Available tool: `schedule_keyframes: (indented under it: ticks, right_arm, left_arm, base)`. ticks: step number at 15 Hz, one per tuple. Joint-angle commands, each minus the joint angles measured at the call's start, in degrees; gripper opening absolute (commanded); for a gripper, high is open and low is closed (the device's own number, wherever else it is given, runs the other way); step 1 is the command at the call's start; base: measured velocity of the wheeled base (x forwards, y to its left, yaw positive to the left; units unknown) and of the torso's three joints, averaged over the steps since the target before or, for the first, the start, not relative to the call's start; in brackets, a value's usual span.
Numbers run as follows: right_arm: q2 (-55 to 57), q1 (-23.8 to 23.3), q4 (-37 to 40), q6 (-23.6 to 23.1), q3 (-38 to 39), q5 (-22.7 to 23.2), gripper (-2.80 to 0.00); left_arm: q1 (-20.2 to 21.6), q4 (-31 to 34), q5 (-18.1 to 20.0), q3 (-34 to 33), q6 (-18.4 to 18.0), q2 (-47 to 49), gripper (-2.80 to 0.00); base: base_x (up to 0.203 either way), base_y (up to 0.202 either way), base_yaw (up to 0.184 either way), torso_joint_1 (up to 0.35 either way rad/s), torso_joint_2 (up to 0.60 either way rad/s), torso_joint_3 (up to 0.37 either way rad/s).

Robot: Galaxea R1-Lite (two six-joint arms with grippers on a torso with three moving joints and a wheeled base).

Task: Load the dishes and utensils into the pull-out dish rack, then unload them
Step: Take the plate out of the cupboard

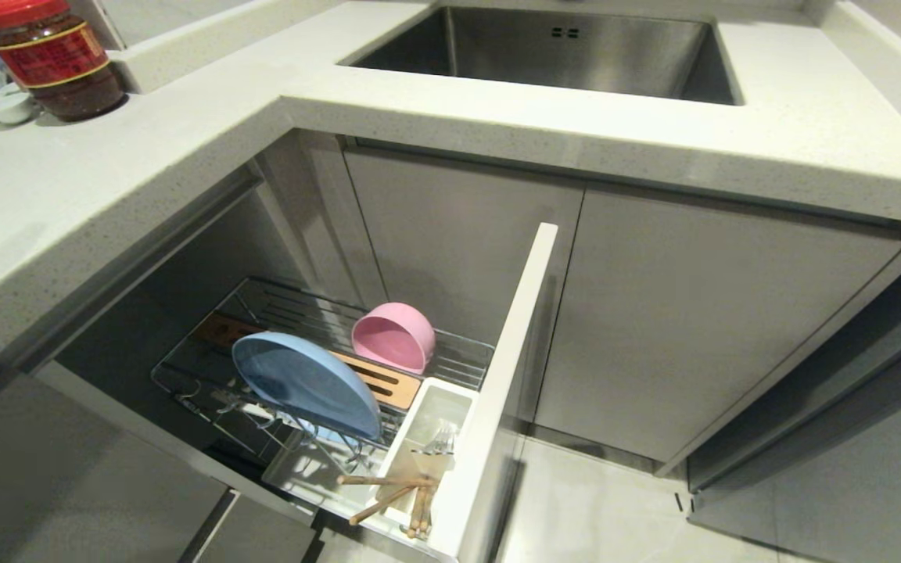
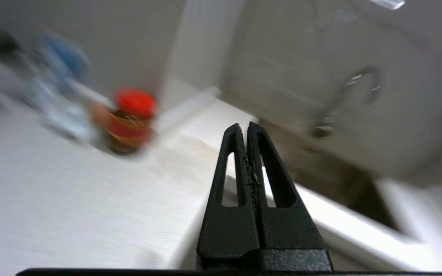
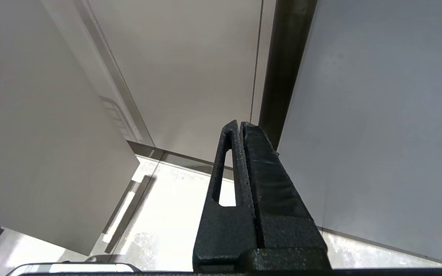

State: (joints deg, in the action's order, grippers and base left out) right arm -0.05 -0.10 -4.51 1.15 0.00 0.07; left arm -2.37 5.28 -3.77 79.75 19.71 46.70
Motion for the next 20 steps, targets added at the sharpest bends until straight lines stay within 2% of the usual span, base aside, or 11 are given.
schedule_keyframes:
  ticks: [1,5,8,9,12,14,17,19,20]
  right_arm:
    - [0.0,0.0,-0.1,0.0,1.5,0.0,-2.8]
    - [0.0,0.0,-0.1,0.0,1.5,0.0,-2.8]
    - [0.0,0.0,0.0,0.0,1.5,0.0,-2.8]
    - [0.0,0.0,0.0,0.0,1.5,0.0,-2.8]
    - [0.0,0.0,-0.1,0.0,1.5,0.0,-2.8]
    - [0.0,0.0,0.0,0.0,1.5,0.0,-2.8]
    - [0.0,0.0,-0.1,0.0,1.5,0.0,-2.8]
    - [0.0,0.0,0.0,0.0,1.5,0.0,-2.8]
    - [0.0,0.0,-0.1,0.0,1.5,0.0,-2.8]
  left_arm:
    - [-6.5,2.0,-0.9,1.2,7.3,6.6,-2.8]
    - [-18.6,7.1,-3.8,0.2,9.8,9.8,-2.8]
    - [-26.2,11.1,-11.1,-0.9,10.9,13.6,-2.8]
    - [-27.9,12.8,-13.6,-1.4,11.6,15.1,-2.8]
    - [-32.7,17.5,-15.5,-2.3,14.3,18.5,-2.8]
    - [-36.0,20.2,-18.3,-2.7,16.6,21.5,-2.8]
    - [-42.3,24.4,-24.3,-2.9,21.0,26.3,-2.8]
    - [-45.0,26.7,-30.2,-2.9,24.4,29.9,-2.8]
    - [-45.3,27.1,-31.5,-2.9,25.7,31.3,0.0]
  base:
    - [0.0,0.0,0.0,0.0,0.0,0.0]
    - [0.0,0.0,0.0,0.0,0.0,0.0]
    - [0.0,0.0,0.0,0.0,0.0,0.0]
    - [0.0,0.0,0.0,0.0,0.0,0.0]
    - [0.0,0.0,0.0,0.0,0.0,0.0]
    - [0.0,0.0,0.0,0.0,0.0,0.0]
    - [0.0,0.0,0.0,0.0,0.0,0.0]
    - [0.0,0.0,0.0,0.0,0.0,0.0]
    - [0.0,0.0,0.0,0.0,0.0,0.0]
